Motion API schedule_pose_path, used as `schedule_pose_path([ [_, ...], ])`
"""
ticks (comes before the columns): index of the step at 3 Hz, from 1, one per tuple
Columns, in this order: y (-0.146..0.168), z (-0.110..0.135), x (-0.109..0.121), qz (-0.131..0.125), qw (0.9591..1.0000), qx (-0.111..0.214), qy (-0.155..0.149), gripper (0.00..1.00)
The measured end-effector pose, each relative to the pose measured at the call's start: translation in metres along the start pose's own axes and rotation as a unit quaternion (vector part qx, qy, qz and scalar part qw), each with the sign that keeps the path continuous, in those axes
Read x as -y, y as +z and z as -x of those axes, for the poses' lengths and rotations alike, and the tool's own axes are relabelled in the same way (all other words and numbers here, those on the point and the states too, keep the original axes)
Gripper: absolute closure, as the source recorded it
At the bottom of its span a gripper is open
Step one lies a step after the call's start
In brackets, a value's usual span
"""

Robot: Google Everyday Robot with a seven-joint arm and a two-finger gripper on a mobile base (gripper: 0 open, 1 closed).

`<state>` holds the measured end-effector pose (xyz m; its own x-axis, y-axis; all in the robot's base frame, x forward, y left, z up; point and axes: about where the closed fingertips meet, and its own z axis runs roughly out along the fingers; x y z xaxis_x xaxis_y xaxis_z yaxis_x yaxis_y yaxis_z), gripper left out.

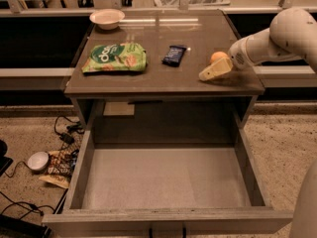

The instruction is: Pick orange from top drawer and place on counter

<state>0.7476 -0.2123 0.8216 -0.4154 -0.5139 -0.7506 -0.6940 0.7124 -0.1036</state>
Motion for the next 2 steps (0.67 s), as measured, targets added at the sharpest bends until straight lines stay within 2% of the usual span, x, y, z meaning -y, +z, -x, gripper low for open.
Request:
schedule_pose_path([
  [1, -0.02, 0.022, -0.006, 0.011, 0.9996, 0.015, -0.019, 0.0],
  [2, -0.096, 0.071, -0.017, 0.022, 0.9966, 0.048, -0.063, 0.0],
])
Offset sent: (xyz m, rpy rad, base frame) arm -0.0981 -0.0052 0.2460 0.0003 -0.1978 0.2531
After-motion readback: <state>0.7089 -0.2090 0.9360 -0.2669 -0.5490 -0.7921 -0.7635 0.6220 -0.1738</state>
